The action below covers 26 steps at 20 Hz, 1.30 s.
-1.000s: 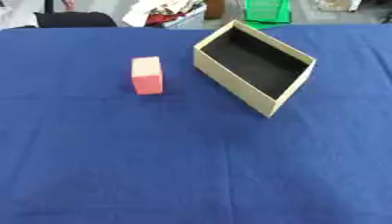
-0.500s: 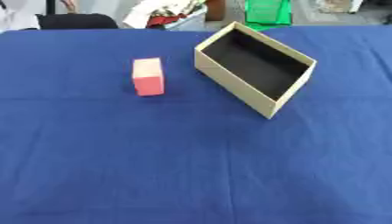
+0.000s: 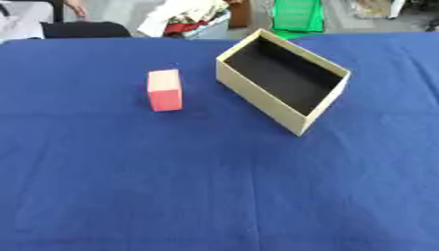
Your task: Pick up objects on the table and place them in the box.
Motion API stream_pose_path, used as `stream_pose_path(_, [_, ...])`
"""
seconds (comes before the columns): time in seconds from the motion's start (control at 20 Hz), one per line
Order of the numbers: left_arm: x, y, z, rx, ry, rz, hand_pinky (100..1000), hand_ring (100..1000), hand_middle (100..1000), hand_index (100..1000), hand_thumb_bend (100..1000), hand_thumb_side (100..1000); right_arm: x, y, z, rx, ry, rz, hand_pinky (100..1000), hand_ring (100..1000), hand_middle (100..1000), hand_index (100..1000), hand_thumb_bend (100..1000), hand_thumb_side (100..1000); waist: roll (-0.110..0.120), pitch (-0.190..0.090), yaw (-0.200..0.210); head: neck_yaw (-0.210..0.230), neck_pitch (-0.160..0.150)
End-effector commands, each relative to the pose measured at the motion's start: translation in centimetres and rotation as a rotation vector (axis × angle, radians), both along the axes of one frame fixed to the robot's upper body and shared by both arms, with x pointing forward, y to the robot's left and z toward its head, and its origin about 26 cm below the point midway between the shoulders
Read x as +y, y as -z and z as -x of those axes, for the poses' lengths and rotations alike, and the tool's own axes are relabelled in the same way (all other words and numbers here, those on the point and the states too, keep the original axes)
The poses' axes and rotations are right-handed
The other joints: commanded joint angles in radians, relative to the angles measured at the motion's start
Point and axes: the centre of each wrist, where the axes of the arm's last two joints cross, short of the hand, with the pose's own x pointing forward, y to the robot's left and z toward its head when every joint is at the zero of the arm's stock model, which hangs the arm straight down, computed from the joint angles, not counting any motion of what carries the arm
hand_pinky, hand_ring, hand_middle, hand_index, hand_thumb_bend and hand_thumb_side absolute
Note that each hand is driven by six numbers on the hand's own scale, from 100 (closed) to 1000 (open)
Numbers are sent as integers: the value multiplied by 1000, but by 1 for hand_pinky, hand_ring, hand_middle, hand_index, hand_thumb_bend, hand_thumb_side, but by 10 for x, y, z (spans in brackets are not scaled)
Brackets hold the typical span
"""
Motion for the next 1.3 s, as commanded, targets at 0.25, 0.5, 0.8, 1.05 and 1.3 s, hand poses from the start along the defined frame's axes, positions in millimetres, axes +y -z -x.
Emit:
stream_pose_path(0.25, [11, -43, -24, -32, -73, -199, 672, 593, 663, 863, 100, 687, -1, -11, 4, -28, 4, 37, 777, 758, 797, 805, 100, 848, -5, -27, -7, 4, 29])
stream_pose_path(0.5, [12, -63, -49, -41, -92, -349, 678, 608, 686, 872, 100, 638, 0, -10, 3, -22, -3, 40, 776, 758, 797, 805, 100, 844, -7, -34, -7, 7, 30])
stream_pose_path(0.8, [12, -76, -78, 4, -62, -628, 705, 658, 742, 903, 100, 673, 2, -10, 3, -14, -13, 46, 776, 758, 797, 805, 100, 843, -7, -41, -13, -2, 34])
stream_pose_path(1.05, [11, -79, -95, 90, -28, -828, 719, 688, 769, 916, 100, 711, 3, -10, 3, -12, -19, 51, 776, 758, 797, 805, 100, 842, -6, -44, -19, -11, 79])
stream_pose_path(1.3, [9, -83, -102, 112, -16, -900, 729, 706, 783, 923, 107, 710, 3, -10, 3, -11, -19, 54, 776, 758, 797, 805, 100, 841, -4, -43, -23, -7, 91])
